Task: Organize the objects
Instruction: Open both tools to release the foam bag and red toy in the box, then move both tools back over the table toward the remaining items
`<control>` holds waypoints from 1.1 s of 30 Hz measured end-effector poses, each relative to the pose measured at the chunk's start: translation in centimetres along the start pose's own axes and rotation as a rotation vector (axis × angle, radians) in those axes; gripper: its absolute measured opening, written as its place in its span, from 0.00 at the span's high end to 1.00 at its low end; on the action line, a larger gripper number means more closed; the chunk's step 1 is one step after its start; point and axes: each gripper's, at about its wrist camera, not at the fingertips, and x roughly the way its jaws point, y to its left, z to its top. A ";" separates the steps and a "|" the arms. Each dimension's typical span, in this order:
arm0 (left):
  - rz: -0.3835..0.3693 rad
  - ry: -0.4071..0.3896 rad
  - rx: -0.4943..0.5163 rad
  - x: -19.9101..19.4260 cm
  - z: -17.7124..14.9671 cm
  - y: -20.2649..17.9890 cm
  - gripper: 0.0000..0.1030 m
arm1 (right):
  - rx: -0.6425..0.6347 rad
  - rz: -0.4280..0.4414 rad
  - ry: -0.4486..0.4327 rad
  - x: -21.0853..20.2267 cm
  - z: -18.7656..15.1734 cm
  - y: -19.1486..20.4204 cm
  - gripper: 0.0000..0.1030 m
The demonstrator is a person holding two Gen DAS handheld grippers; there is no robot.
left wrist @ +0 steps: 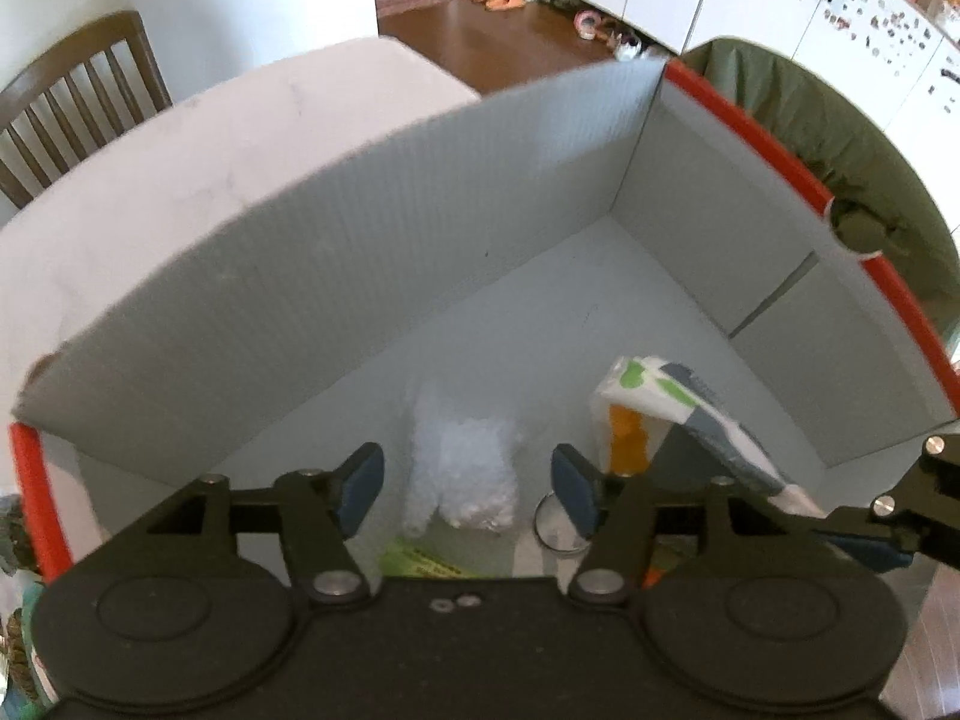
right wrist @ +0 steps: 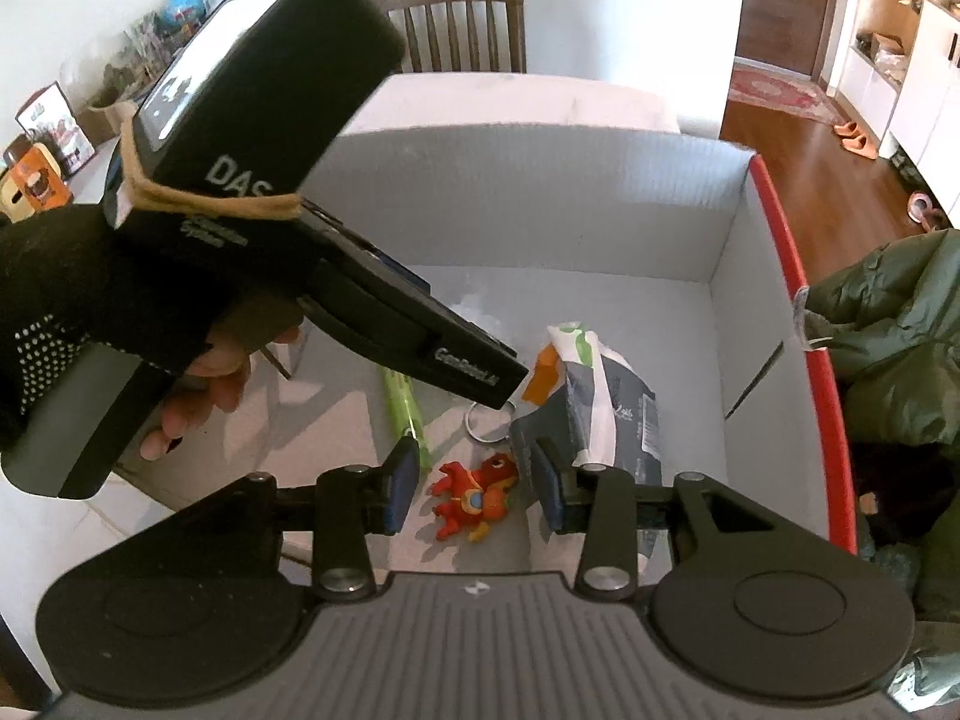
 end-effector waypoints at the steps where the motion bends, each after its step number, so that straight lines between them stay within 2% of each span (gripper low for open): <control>1: -0.002 -0.011 0.001 -0.4 0.1 -0.5 0.40 | 0.002 -0.004 -0.007 -0.2 0.0 0.0 0.61; 17: -0.026 -0.227 -0.049 -8.1 -1.7 0.1 0.38 | 0.069 -0.006 -0.122 -4.4 -0.3 0.0 0.61; 26: -0.046 -0.327 -0.083 -12.1 -4.5 1.0 0.38 | 0.095 -0.001 -0.183 -6.4 -0.9 1.0 0.61; 33: -0.063 -0.390 -0.109 -14.8 -6.9 2.0 0.33 | 0.092 -0.007 -0.233 -8.0 -1.2 2.6 0.61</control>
